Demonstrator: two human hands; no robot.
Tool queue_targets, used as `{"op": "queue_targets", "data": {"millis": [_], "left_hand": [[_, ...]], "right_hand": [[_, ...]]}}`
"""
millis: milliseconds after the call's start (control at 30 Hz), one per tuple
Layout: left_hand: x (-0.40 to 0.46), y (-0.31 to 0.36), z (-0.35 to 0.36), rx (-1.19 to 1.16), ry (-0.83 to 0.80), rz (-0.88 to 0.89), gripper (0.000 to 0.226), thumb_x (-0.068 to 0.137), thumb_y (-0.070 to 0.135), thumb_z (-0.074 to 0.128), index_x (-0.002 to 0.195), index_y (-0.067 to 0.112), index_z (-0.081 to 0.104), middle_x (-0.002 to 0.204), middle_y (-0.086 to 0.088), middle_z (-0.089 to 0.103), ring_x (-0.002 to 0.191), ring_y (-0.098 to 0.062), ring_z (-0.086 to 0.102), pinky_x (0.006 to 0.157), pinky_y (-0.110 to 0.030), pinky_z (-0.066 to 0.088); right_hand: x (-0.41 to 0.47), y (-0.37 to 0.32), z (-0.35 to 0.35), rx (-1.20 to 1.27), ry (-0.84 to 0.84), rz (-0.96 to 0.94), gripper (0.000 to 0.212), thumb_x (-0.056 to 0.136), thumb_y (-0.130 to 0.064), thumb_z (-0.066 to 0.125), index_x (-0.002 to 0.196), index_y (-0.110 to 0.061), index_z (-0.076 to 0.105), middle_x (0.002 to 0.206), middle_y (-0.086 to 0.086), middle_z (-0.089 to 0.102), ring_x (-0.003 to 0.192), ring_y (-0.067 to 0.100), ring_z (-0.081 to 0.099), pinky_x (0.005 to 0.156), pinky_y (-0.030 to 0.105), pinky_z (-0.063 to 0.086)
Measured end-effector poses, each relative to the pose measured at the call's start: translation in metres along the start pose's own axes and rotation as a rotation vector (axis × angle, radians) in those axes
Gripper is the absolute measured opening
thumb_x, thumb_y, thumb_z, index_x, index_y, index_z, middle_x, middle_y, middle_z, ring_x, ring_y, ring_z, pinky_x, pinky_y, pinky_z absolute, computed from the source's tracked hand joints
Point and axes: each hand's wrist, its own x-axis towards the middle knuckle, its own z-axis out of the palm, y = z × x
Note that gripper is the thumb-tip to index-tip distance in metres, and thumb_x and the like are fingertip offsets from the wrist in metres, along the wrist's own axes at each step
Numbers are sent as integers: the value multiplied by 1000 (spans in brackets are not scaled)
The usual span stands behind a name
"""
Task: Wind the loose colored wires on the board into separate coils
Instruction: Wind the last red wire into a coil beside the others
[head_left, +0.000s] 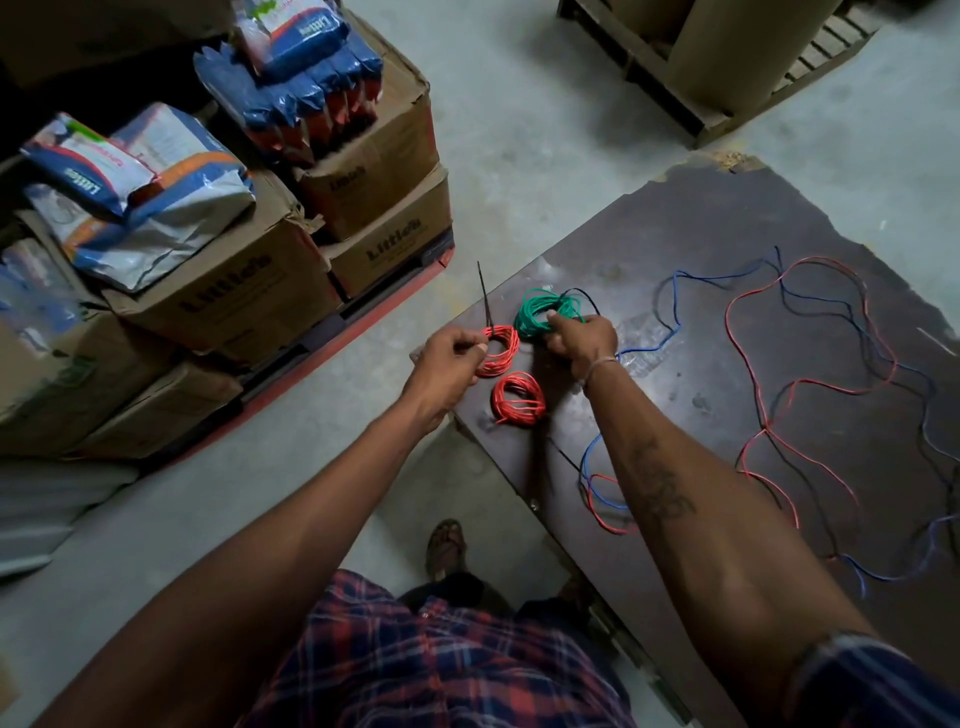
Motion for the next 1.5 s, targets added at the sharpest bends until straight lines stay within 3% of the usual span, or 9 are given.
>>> {"op": "queue_targets", "data": {"millis": [200,400,500,633,900,1033,1200,1333,1500], "left_hand": [[-15,13,25,23,-121,59,9,100,7,58,106,11,64,94,-9,68,73,-12,63,64,-24,53],[-42,23,68,8,-282,58,9,102,2,53,108,6,58,88,-8,66,65,-13,60,56,-29,52],[-55,21,86,66,-340,81,9,101,3,52,106,7,59,89,-7,67,64,-11,60,54,-21,47],[-74,18,110,111,-372,85,9,102,3,51,107,4,59,92,-11,67,64,-12,59,51,-18,47],[-107,7,171,273,-497,153,6,100,8,57,98,8,62,87,-7,70,62,-10,63,55,-23,50],[-121,0,206,362,-529,198,15,95,5,61,86,18,61,75,1,70,60,-6,67,60,-26,55],[-128,-11,244,574,-478,282,8,90,16,68,97,16,67,84,-2,69,80,-23,70,73,-34,56],[-130,-22,256,706,-362,328,19,86,19,67,104,16,62,106,-9,61,90,-25,61,73,-28,40],[-129,-24,265,757,-334,331,23,86,18,66,107,13,58,111,-14,56,92,-30,60,80,-34,47]], "right_hand": [[-24,-6,-39,193,-91,60,12,101,-21,64,98,-15,54,66,8,42,48,13,44,39,18,36],[-70,17,-124,34,-197,-38,25,103,-5,54,79,-13,51,66,4,43,51,12,44,45,15,38],[-98,38,-170,-115,-131,-78,5,100,-3,59,99,-4,64,75,9,62,52,7,58,52,18,45],[-124,78,-227,-172,-27,-87,16,93,4,61,102,-5,71,77,6,71,56,3,64,51,14,45],[-165,150,-292,90,205,24,19,93,18,52,99,4,65,63,2,68,46,2,62,44,20,49],[-170,172,-317,313,494,101,27,94,18,42,93,-2,59,59,9,57,33,8,53,34,21,46],[-166,206,-348,327,676,142,24,90,14,48,89,-5,61,65,11,56,39,10,54,44,26,48],[-172,214,-361,371,641,155,22,91,14,53,100,-4,62,66,13,57,36,4,54,38,20,49],[-172,219,-371,235,426,104,18,90,12,58,92,-3,68,77,16,68,59,17,65,52,21,57]]}}
